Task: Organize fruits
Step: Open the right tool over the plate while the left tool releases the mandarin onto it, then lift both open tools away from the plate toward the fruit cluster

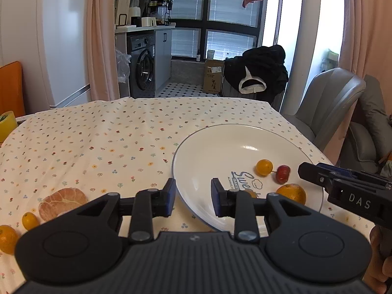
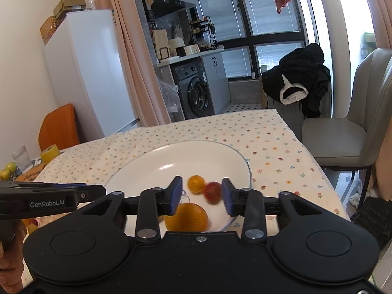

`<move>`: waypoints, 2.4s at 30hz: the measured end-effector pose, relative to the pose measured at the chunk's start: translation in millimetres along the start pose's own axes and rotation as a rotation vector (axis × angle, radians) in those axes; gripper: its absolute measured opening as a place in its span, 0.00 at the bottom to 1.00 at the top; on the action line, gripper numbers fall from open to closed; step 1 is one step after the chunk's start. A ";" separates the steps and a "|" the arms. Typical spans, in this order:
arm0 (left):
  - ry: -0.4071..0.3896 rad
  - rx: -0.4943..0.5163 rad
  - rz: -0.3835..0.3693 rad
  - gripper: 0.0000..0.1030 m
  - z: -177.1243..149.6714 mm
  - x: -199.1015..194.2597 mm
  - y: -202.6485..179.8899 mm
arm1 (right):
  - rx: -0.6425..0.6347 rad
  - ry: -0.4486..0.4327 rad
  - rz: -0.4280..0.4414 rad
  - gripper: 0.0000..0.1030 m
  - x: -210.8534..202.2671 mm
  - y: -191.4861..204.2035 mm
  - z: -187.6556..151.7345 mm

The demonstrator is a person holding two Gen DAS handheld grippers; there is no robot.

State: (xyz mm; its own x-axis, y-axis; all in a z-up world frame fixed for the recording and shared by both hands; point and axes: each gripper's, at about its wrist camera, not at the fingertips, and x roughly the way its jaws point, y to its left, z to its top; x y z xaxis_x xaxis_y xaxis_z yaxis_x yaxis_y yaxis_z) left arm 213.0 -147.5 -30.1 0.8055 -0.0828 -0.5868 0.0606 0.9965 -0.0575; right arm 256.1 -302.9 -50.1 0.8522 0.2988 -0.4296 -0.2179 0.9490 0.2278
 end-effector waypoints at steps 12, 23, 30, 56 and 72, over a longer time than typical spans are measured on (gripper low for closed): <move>-0.072 -0.058 0.028 0.71 5.0 -40.9 19.6 | -0.008 -0.049 0.066 0.84 -21.2 15.2 7.3; -0.198 -0.102 0.125 0.93 4.1 -91.0 47.8 | 0.067 -0.080 0.142 1.00 -37.3 4.7 20.8; -0.213 -0.170 0.147 0.94 -1.3 -112.0 72.0 | 0.060 -0.103 0.168 1.00 -43.7 18.7 25.6; -0.210 -0.355 0.251 0.94 -45.3 -168.7 163.5 | -0.105 0.033 0.285 1.00 -31.5 110.5 14.3; -0.156 -0.388 0.254 0.94 -68.4 -156.5 185.8 | -0.127 0.131 0.323 1.00 -12.9 132.1 -5.0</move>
State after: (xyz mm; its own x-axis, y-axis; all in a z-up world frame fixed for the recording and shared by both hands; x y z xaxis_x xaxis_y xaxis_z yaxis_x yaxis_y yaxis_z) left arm 57.9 49.8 -4.2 0.8470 0.1949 -0.4946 -0.3496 0.9051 -0.2419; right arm 213.9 -181.0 -18.9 0.6638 0.5872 -0.4632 -0.5295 0.8064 0.2634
